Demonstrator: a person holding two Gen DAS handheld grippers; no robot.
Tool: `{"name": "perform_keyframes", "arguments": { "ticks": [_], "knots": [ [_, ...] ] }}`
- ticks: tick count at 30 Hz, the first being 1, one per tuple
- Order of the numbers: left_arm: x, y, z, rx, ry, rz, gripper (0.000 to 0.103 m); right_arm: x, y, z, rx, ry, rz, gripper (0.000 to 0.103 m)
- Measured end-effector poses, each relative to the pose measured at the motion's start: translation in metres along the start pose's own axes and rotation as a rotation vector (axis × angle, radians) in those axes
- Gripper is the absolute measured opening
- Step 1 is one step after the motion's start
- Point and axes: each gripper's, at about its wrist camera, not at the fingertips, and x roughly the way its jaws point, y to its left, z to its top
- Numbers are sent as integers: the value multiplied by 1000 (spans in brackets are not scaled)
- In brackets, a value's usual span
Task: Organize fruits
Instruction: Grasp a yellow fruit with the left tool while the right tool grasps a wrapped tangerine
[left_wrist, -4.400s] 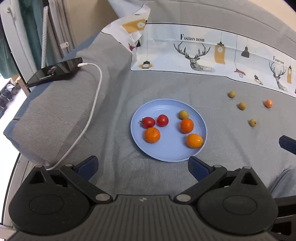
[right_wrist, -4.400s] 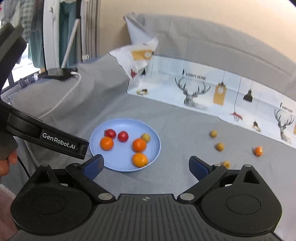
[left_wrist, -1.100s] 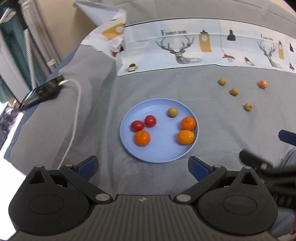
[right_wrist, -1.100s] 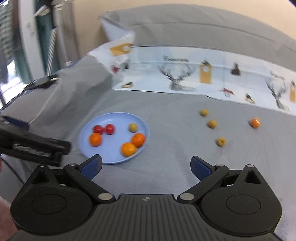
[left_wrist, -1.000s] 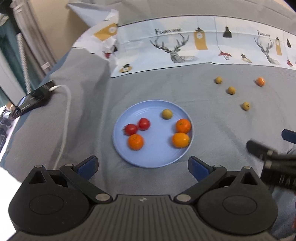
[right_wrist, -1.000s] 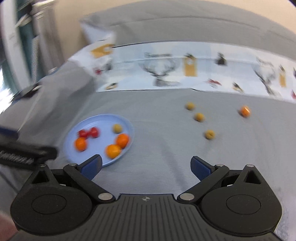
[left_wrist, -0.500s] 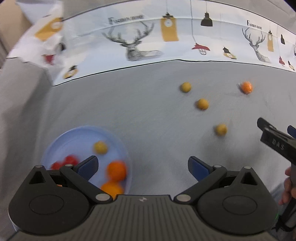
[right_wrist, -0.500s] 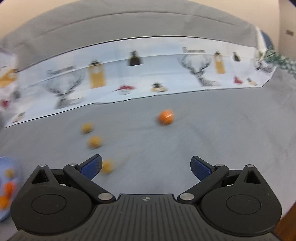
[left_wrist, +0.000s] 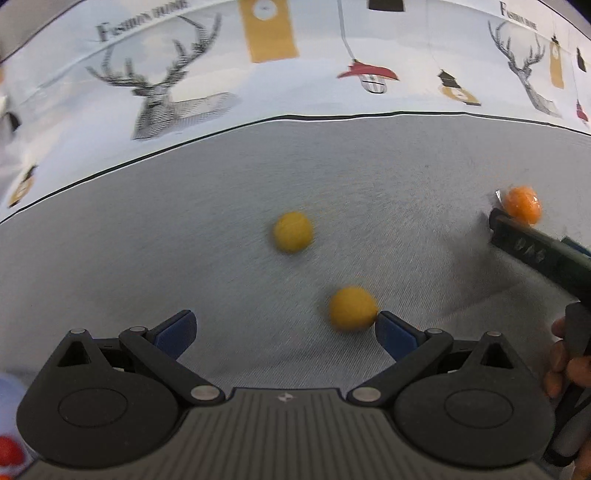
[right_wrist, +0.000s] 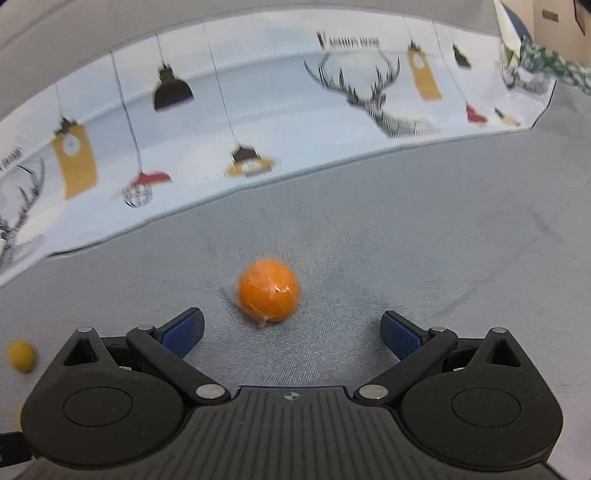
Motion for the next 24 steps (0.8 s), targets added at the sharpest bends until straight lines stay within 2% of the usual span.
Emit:
{"name": "perform_keyframes", "arguments": {
  "ticks": [2,5,10,11,12,13,14,15,16,21,24],
  "knots": [
    [11,-1,2,-6,10,-2,103,5,9,-3,-77,-26,-25,102],
    [15,6,3,-65,18,-35,103,8,5,-1,-48,-23,-4,102],
    [12,6,1,-73,56,-31,103,8,7,-1,-61,-28,-14,102],
    [10,6,-1,-72,59,-30,100,8,8,-1,-64,-29,-16,102],
    [5,5,-4,-69,46,-38,88,7,8,-1,-65,-30,-17,102],
    [1,4,-5,-57,20,-49,69,4,7,-1,-63,-39,-20,93],
    [-4,1,-5,-22,-16,-52,55,1,7,-2,-65,-57,-13,69],
    [-9,-3,-5,13,-37,-55,28,-1,8,-1,-79,-67,9,54],
    [-10,-6,-4,32,-44,-55,30,-2,8,-1,-84,-66,16,39],
    [-21,-1,-7,40,-63,-54,30,-4,4,1,-50,-75,16,39],
    [-45,6,-12,38,-77,-57,30,-9,-3,4,-24,-102,2,39]
  ]
}}
